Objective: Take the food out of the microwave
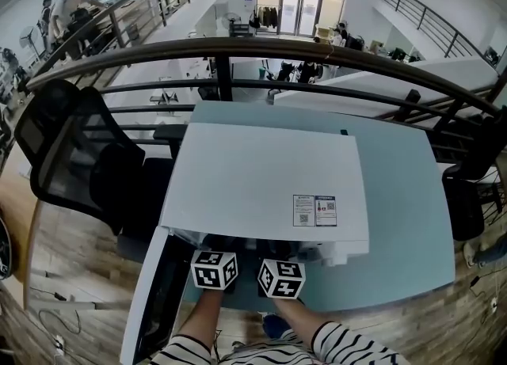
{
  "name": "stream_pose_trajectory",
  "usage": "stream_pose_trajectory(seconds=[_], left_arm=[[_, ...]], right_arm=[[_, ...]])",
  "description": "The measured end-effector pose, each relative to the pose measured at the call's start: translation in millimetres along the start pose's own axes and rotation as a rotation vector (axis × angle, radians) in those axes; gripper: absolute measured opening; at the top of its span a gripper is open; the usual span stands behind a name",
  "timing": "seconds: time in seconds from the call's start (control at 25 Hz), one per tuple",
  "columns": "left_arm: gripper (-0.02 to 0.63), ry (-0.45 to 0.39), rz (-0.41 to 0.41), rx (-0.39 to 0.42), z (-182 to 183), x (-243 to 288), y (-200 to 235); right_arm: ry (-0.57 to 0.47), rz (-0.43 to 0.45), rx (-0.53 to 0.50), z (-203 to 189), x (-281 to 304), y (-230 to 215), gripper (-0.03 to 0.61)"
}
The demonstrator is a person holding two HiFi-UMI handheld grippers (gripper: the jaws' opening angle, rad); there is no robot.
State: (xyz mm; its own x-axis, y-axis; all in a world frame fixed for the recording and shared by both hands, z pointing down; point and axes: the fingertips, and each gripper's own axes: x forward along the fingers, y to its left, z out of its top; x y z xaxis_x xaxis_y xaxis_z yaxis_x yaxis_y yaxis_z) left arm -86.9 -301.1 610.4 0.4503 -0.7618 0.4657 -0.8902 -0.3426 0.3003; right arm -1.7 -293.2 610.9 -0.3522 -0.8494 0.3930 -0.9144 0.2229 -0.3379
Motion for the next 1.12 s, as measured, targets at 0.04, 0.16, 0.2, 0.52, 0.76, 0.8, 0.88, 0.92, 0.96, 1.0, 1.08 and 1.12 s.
stream_pose_trajectory(seconds=[0.04,0.16,0.2,0.52,0.76,0.8,0.88,0.92,0.96,1.0,1.08,1.12], left_arm=[[0.176,-0.003,-0.002,-0.002,0.2,0.1,-0.4],[0.176,-0.012,-0.008,-0.014,0.1,-0.8,-1.2],[0.176,-0.014,-0.011,-0.016,-0.2,-1.5,-1.5],[0.176,-0.026,-0.030,-0.043,-3.9,-11.6,-5.2],[0.176,-0.034,-0.046,-0.047,-7.7,-24.3,-9.7],[0.176,-0.035,-0.049,-0.046,-8.8,-26.0,-11.3],[0.176,-0.032,-0.054,-0.041,-11.8,-28.6,-15.1],[0.175,-0.031,-0.055,-0.038,-13.4,-30.0,-16.9],[0.175,-0.030,-0.055,-0.036,-14.9,-31.8,-18.3],[0.175,-0.032,-0.056,-0.037,-16.0,-33.7,-19.3],[0.175,-0.036,-0.055,-0.040,-17.5,-36.8,-19.6],[0.175,-0.038,-0.052,-0.040,-17.7,-37.9,-18.5]], right_arm=[[0.000,0.004,0.003,-0.4,-0.2,0.7,0.169],[-0.001,0.019,0.012,-1.1,-0.8,1.6,0.166],[-0.001,0.023,0.015,-1.1,-1.0,2.1,0.166],[-0.002,0.037,0.048,-2.8,-5.2,4.2,0.164],[0.009,0.051,0.057,-8.4,-14.3,12.8,0.163],[0.010,0.057,0.054,-10.0,-16.2,14.9,0.161],[0.013,0.069,0.050,-13.8,-20.4,19.1,0.148],[0.015,0.071,0.052,-16.2,-22.7,20.4,0.140],[0.018,0.069,0.058,-18.5,-24.8,20.5,0.140],[0.021,0.064,0.066,-20.5,-26.6,19.5,0.140],[0.021,0.055,0.073,-22.2,-28.6,15.9,0.140],[0.019,0.052,0.071,-21.8,-29.0,14.3,0.140]])
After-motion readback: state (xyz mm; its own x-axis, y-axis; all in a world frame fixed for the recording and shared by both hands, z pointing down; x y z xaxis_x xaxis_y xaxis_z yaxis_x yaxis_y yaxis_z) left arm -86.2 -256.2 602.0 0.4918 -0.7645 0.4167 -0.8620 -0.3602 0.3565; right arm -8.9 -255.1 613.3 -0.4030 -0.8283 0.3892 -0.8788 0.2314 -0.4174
